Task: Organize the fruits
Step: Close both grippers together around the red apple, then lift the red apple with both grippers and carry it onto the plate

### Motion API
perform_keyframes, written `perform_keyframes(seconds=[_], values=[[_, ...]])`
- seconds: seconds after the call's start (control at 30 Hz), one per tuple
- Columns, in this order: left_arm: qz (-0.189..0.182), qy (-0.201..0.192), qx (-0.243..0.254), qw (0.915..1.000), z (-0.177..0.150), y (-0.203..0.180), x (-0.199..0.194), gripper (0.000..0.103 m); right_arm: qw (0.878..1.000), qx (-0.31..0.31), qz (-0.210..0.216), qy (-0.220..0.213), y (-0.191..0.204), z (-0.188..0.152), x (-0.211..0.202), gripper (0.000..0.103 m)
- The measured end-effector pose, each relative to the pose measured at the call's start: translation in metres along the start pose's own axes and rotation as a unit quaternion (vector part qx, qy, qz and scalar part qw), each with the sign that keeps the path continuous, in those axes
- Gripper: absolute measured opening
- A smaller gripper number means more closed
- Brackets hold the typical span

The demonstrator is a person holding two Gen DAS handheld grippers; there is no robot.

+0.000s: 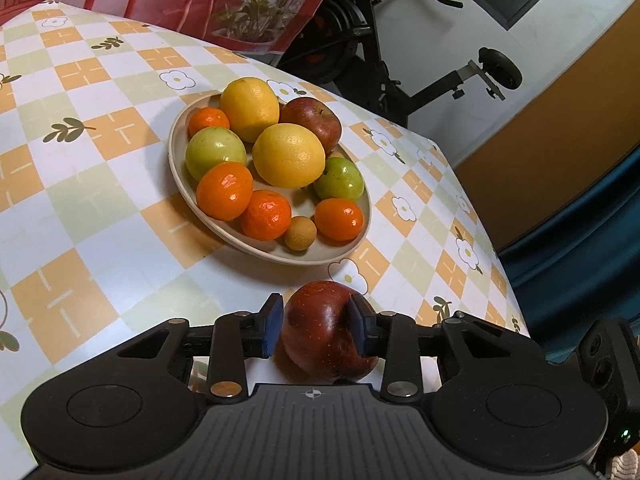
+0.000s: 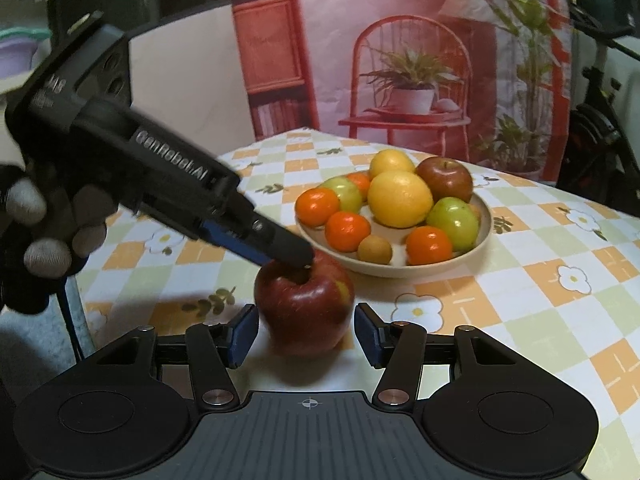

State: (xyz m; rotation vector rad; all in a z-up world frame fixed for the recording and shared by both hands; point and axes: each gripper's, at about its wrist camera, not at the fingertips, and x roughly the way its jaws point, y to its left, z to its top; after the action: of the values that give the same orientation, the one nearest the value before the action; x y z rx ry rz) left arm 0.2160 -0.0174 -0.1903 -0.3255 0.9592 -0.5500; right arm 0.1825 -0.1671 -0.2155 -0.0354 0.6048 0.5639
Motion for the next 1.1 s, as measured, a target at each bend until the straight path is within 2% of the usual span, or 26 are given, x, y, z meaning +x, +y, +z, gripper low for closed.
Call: perform_keyframes(seconds=[0.77,1.0,1.1], values=[[0.004,-0.003,0.010,0.9999,-0.0029,-0.0006,0.0018,0.038,1.000,0.001,0.001,0.002,-0.0023,0.0026,0.0081,0.051],[0.017,-0.007,0.020,0.9996,0.0023,-0.0013,-0.0012,0.027,1.000,-0.008,-0.004,-0.016,0.0009,0.0060,0.0037,0.050],[0.013,-0.005,0.019,0.9997,0.0037,-0.0005,-0.0012,0.026,1.000,-0.006,-0.004,-0.016,-0.0004,0.0078,0.0045,0.050]])
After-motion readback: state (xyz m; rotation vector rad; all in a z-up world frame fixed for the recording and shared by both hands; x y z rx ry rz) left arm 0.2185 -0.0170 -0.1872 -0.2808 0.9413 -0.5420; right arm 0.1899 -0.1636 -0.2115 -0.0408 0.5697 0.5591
